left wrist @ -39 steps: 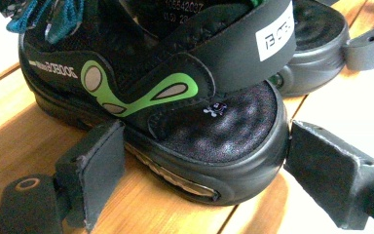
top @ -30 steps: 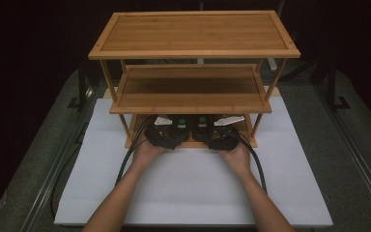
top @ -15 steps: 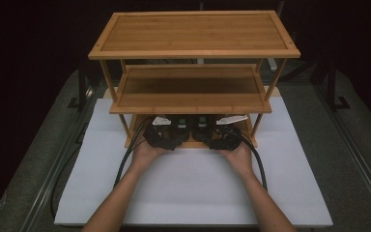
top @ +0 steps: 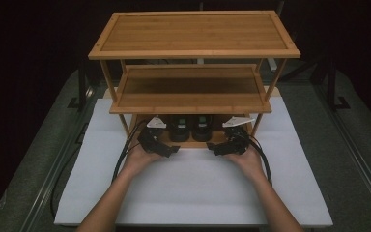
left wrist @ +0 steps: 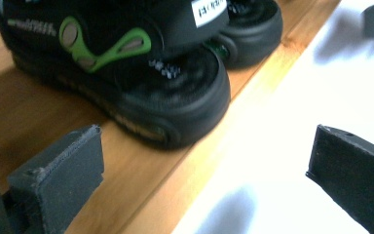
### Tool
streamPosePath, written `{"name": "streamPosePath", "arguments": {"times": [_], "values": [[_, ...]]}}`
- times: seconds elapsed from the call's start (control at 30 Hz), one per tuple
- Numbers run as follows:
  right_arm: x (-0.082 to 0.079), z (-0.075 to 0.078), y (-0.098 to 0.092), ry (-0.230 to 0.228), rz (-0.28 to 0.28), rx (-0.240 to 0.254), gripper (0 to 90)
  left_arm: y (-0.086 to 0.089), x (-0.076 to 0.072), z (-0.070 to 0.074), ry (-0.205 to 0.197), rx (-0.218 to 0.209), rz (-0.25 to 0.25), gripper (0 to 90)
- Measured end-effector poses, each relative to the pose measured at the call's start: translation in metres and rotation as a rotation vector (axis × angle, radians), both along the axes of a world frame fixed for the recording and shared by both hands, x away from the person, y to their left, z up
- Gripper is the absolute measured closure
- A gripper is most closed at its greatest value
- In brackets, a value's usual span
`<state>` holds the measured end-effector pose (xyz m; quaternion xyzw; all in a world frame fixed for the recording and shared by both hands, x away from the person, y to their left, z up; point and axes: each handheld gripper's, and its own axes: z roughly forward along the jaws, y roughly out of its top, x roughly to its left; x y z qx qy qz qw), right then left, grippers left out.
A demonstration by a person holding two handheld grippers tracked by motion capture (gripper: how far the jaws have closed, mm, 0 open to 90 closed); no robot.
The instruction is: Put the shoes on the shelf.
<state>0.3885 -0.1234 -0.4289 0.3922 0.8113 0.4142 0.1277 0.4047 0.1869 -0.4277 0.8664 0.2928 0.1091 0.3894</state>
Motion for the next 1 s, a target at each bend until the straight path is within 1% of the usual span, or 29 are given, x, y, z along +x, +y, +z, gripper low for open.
{"name": "streamPosePath", "arguments": {"times": [0.03,0.07,0.13,0.17,0.2,0.27,0.37,0.47,0.6,0.7,0.77,0.83,0.9,1.0], "values": [[-0.002,0.000,-0.002,-0.004,0.000,-0.001,3.5,0.003,-0.005,0.000,0.006,-0.011,0.012,0.0],[-0.005,0.001,-0.005,0.000,-0.006,0.000,2.2,0.006,-0.006,0.001,-0.002,-0.009,0.008,0.0],[-0.009,0.002,-0.011,-0.006,-0.006,-0.006,2.2,0.011,-0.011,0.002,0.002,-0.002,0.010,0.0],[-0.012,0.003,-0.014,-0.012,-0.004,-0.009,2.2,0.014,-0.015,0.003,-0.003,0.002,0.012,0.0],[-0.016,0.003,-0.018,-0.005,-0.003,-0.006,2.2,0.016,-0.018,0.004,-0.004,0.000,0.013,0.0],[-0.021,0.003,-0.025,-0.010,-0.010,-0.010,2.2,0.021,-0.025,0.005,-0.007,0.003,0.017,0.0],[-0.029,0.004,-0.033,-0.021,-0.020,-0.016,2.2,0.032,-0.037,0.008,-0.026,0.009,0.021,0.0],[-0.039,0.006,-0.041,-0.034,-0.029,-0.035,2.2,0.043,-0.049,0.010,-0.034,0.003,0.027,0.0],[-0.053,0.004,-0.052,-0.039,-0.036,-0.032,2.2,0.055,-0.065,0.011,-0.041,0.009,0.027,0.0],[-0.060,0.002,-0.059,-0.042,-0.042,-0.042,2.2,0.066,-0.076,0.012,-0.048,0.011,0.042,0.0],[-0.067,0.001,-0.066,-0.037,-0.050,-0.036,2.2,0.073,-0.084,0.011,-0.052,0.018,0.046,0.0],[-0.073,0.000,-0.072,-0.042,-0.061,-0.036,2.2,0.082,-0.091,0.009,-0.046,0.020,0.053,0.0],[-0.080,-0.001,-0.078,-0.043,-0.069,-0.034,2.2,0.090,-0.097,0.006,-0.050,0.032,0.060,0.0],[-0.088,-0.004,-0.087,-0.045,-0.080,-0.051,2.2,0.100,-0.105,0.003,-0.046,0.051,0.075,0.0]]}}
